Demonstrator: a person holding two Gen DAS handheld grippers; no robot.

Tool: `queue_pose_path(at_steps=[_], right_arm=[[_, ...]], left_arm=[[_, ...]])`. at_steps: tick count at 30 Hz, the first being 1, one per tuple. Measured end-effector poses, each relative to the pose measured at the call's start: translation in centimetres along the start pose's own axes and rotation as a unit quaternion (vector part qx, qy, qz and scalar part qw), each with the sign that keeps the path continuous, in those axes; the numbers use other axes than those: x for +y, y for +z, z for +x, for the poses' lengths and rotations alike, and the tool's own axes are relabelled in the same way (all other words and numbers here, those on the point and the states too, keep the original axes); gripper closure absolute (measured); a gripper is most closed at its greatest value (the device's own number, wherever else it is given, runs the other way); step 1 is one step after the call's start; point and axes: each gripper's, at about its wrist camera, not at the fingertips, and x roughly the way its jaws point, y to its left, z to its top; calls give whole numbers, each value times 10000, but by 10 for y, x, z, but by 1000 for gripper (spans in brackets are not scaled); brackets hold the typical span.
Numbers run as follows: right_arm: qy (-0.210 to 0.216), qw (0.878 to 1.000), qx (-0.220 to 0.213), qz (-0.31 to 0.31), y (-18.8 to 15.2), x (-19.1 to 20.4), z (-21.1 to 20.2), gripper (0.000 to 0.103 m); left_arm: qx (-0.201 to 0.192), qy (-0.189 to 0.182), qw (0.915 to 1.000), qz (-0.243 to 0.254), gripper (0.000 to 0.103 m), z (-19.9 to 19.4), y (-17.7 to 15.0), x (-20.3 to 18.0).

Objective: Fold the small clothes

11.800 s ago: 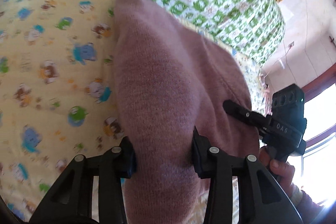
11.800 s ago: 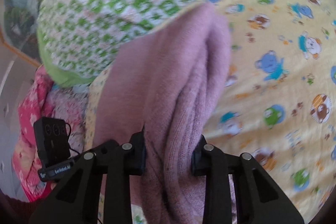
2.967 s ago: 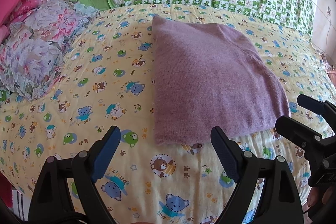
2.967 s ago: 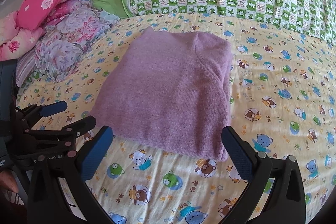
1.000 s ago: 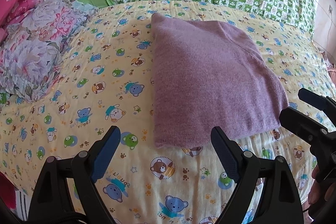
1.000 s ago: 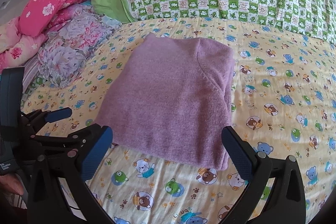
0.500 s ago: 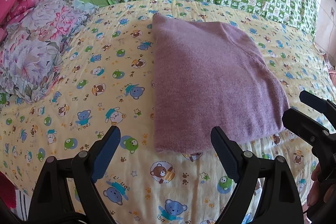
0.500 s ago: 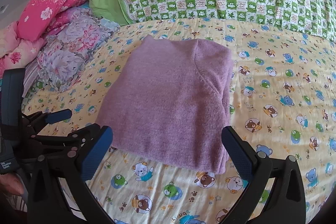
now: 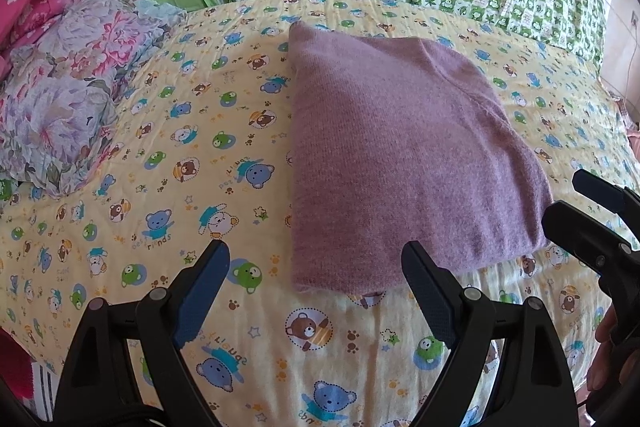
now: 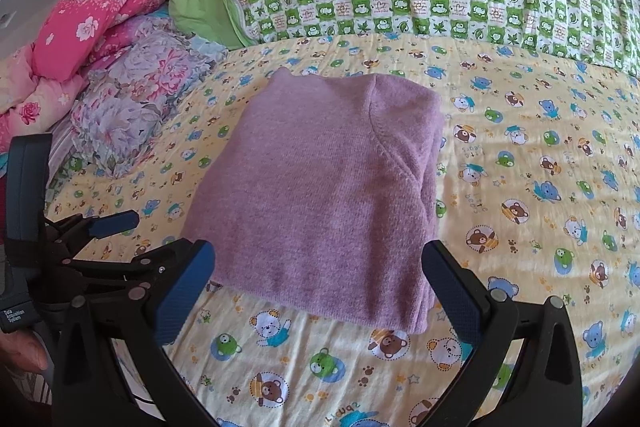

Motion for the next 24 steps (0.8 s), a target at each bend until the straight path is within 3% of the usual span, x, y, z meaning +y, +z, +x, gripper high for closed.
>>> queue_pose_path(at_steps=[24], right_arm=[[-8, 9997, -20, 235, 11, -6, 3, 0]], left_arm=[[102, 195, 9997, -92, 15, 3, 22, 2]])
